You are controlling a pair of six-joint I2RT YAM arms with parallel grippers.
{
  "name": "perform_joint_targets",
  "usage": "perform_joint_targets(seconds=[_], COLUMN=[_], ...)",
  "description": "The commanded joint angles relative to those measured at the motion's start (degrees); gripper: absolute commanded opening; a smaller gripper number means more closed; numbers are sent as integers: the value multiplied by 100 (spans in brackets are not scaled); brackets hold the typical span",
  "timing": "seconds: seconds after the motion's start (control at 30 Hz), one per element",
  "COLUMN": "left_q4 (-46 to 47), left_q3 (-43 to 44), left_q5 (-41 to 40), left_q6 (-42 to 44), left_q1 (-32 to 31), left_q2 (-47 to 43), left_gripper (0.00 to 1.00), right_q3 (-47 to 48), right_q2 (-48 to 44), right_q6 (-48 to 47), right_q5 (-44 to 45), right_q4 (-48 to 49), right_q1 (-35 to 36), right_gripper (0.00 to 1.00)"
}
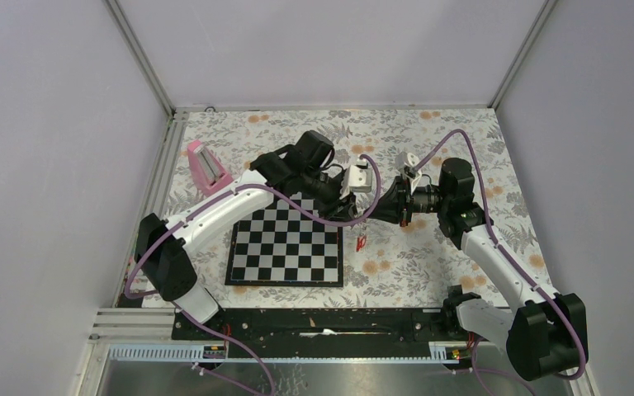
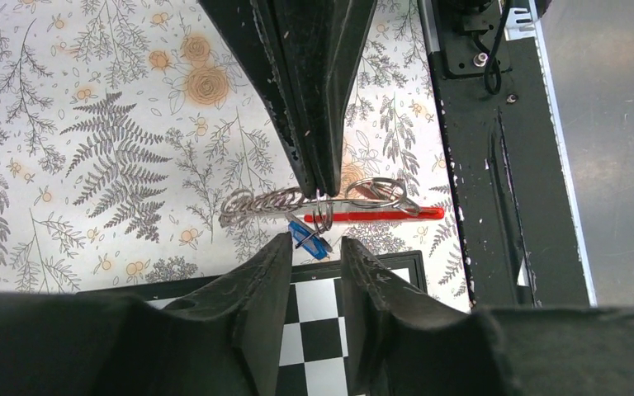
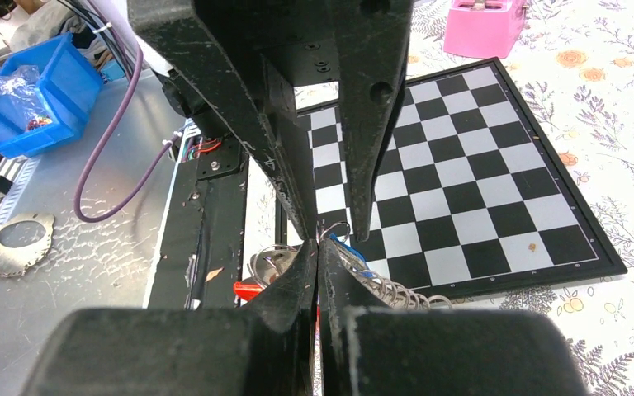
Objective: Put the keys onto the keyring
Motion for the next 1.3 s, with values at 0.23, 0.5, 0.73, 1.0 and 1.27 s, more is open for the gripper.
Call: perform_joint_targets(seconds=[0.23, 0.5, 0.73, 1.0, 1.27], left_q4=[283, 384, 547, 547, 549], left_q3=[-58, 16, 219, 213, 31], left_q5=[395, 688, 953, 641, 668], left_q6=[-36, -260, -647, -568, -227], left_q1=[-5, -5, -5, 3, 12], left_q2=[-50, 178, 398, 250, -126], left_gripper=[7, 0, 5, 29, 43], right_q3=[59, -14, -216, -158, -140], right_q2=[-41, 10, -8, -77, -70], right_q6=[115, 488, 591, 311, 330], right_q5=[-85, -97, -45, -66, -92], right_q4=[383, 792, 1069, 727, 733], right_q1=[-17, -22, -22, -29, -48], right_gripper=[0, 0, 0, 0, 0])
